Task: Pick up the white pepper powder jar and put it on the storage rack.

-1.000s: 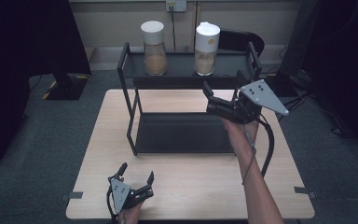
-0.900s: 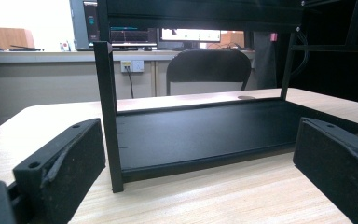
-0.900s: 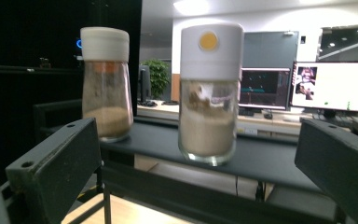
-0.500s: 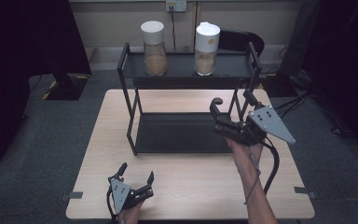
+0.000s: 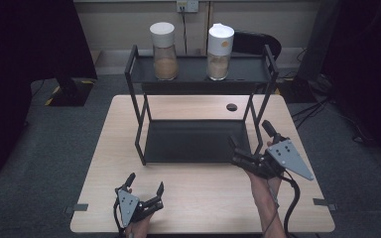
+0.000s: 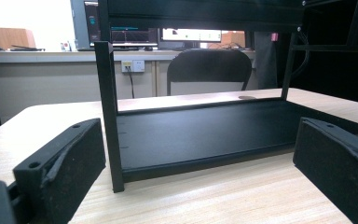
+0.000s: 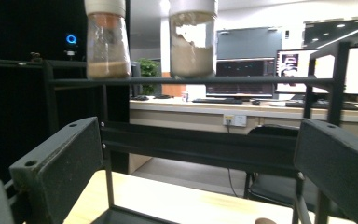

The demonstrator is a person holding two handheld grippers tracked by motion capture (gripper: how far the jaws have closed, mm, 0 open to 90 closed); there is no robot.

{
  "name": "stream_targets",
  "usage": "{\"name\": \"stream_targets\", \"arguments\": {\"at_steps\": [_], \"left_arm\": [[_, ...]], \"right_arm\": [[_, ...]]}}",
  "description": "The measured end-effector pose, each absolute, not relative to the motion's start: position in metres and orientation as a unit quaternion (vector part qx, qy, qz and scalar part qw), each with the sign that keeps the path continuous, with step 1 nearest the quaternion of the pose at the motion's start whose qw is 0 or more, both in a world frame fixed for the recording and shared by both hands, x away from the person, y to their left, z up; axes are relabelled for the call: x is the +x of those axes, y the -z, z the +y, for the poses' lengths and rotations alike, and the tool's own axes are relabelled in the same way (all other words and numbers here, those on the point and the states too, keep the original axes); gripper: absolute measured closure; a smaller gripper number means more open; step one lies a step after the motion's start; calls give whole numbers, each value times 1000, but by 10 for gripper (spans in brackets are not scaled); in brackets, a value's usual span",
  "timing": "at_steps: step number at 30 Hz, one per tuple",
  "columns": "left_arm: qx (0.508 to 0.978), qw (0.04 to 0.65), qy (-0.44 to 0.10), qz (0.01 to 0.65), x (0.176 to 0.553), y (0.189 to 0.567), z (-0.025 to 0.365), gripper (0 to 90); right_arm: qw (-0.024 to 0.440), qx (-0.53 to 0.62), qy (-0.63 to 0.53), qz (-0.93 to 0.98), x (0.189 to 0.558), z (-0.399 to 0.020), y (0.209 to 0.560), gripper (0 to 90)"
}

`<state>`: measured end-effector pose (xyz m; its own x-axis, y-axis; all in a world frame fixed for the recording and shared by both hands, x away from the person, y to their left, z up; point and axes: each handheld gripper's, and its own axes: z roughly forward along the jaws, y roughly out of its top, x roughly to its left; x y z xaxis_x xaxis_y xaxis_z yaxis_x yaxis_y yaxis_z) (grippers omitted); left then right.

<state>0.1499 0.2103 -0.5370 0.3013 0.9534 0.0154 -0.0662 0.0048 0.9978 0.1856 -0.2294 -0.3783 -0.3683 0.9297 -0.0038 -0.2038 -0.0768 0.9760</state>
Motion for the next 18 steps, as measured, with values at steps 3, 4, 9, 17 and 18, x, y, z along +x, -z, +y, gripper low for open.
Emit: {"name": "stream_targets", "arguments": {"at_steps": [3, 4, 9, 17, 18], "left_arm": [[554, 585, -436, 400, 150, 537, 210, 16], [554, 585, -436, 400, 150, 537, 210, 16], [554, 585, -436, 400, 150, 537, 210, 17], [554, 585, -436, 400, 150, 537, 210, 16], [554, 585, -436, 400, 150, 537, 210, 16]], "right_arm": [[443, 355, -642, 516, 181, -228, 391, 0], [441, 356, -643, 516, 179, -228, 396, 0], [434, 368, -636, 521, 175, -226, 416, 0], [424, 382, -633, 523, 167, -233, 446, 0], [426, 383, -630, 524, 166, -234, 448, 0]]}}
